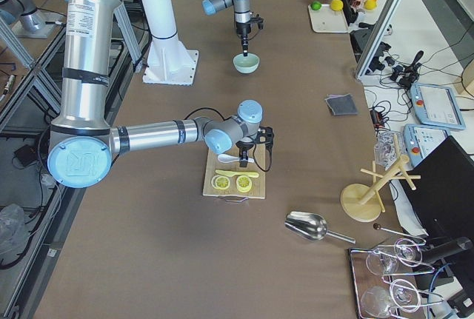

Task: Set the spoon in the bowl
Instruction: 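Slide the bowl toward table center with the left gripper while the right grasps the spoon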

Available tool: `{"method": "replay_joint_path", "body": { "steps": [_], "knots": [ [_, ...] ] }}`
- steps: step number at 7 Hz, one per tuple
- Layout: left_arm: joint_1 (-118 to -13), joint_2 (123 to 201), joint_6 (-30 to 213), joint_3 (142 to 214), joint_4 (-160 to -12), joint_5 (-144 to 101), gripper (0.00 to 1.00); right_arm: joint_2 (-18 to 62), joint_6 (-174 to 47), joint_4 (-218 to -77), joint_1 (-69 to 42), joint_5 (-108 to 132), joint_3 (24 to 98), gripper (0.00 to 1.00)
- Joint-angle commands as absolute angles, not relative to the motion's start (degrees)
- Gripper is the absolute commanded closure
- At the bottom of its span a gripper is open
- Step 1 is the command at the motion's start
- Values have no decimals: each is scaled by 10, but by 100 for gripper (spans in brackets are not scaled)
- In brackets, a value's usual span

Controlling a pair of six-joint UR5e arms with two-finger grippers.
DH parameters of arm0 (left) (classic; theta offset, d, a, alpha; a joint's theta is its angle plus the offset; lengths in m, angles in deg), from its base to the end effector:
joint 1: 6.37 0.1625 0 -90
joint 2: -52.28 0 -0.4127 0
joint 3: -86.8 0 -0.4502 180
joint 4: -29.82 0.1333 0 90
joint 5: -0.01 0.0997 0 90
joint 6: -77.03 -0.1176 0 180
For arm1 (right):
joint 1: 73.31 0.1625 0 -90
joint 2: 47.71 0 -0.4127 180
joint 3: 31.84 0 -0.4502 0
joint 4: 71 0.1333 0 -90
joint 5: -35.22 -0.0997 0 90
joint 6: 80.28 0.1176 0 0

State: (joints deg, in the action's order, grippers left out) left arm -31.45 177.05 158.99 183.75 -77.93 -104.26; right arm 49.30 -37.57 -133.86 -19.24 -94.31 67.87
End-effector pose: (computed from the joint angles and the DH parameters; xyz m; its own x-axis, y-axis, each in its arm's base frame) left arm 0.6081 -0.3998 0.1739 0.4861 -0.0779 -0.8704 0.1520 0.9884 -0.0035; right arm -0.2642 -0.4642 0.5800 0.6676 -0.0446 0.7432 0.0764 0.9970 -0.0089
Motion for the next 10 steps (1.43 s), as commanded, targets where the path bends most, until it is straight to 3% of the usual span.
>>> {"method": "replay_joint_path", "body": {
  "steps": [1, 2, 4, 6, 7, 8, 9, 10],
  "knots": [
    [-315, 1771, 1589, 1844, -779, -1041, 22, 493, -375, -1337, -195, -941, 674, 18],
    [-321, 1763, 1588, 1873, -778, -1043, 3, 493, -375, -1337, -197, -941, 674, 21],
    [-344, 1751, 1582, 1943, -718, -1058, 3, 494, -376, -1337, -198, -941, 669, 32],
    [-383, 1751, 1581, 1960, -709, -1098, 3, 494, -376, -1336, -202, -942, 662, 32],
    [-408, 1748, 1571, 1960, -709, -1123, 3, 493, -375, -1336, -202, -942, 662, 39],
    [-418, 1734, 1547, 1969, -709, -1130, 3, 493, -374, -1336, -203, -943, 662, 75],
    [-423, 1721, 1537, 1979, -708, -1133, 3, 490, -376, -1336, -202, -949, 667, 100],
    [-429, 1721, 1537, 1978, -709, -1142, 3, 489, -376, -1336, -203, -949, 667, 100]
  ]
}}
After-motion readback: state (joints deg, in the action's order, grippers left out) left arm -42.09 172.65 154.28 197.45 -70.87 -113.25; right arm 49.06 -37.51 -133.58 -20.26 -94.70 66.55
